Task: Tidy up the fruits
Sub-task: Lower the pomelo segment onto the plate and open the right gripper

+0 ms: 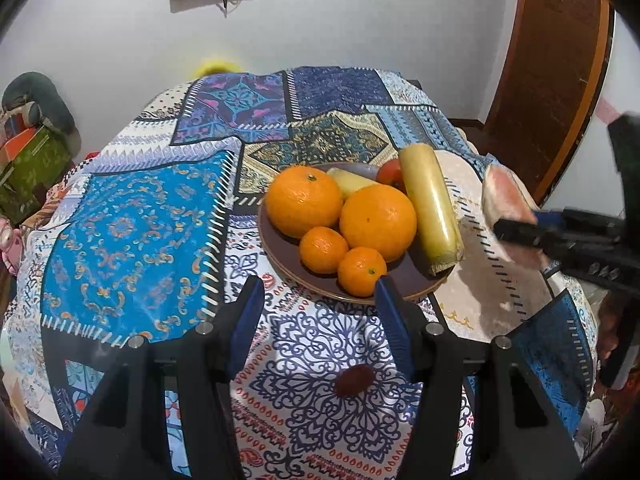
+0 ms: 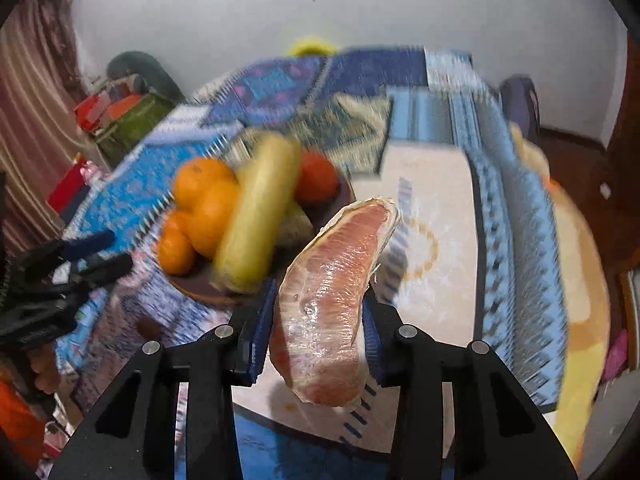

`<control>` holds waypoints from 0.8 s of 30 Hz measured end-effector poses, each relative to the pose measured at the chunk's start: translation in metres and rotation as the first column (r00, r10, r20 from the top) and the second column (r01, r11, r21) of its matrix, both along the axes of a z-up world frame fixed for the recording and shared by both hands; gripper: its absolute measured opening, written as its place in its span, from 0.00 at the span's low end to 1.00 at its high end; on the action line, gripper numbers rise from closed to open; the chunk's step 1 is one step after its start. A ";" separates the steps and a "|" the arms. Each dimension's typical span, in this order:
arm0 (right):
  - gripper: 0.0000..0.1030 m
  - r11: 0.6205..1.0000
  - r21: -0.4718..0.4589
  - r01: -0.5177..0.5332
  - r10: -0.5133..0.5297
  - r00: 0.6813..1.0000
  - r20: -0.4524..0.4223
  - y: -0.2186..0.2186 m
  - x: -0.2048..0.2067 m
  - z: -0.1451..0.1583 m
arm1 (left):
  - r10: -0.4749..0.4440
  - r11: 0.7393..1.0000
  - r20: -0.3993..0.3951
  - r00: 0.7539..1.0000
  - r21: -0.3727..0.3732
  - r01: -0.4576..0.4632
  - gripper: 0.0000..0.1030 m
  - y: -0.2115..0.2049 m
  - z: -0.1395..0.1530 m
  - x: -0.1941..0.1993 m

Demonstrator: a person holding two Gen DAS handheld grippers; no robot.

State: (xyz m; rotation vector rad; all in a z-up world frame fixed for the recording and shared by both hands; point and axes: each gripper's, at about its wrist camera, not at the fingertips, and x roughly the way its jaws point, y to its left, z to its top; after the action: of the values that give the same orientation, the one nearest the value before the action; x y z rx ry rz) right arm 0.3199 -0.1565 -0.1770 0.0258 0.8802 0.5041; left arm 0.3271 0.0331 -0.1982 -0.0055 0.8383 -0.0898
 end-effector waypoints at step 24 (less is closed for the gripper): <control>0.58 0.982 -0.074 -0.172 0.177 0.982 0.060 0.119 0.033 0.010 | 0.109 0.994 -0.002 0.994 -0.025 -0.109 0.56 0.060 -0.008 -0.006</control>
State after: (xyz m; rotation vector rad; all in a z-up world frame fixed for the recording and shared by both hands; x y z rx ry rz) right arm 0.3532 -0.0378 -0.1673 -0.1312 0.8379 0.6347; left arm 0.3213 0.0931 -0.2064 -0.0753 0.8359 0.0024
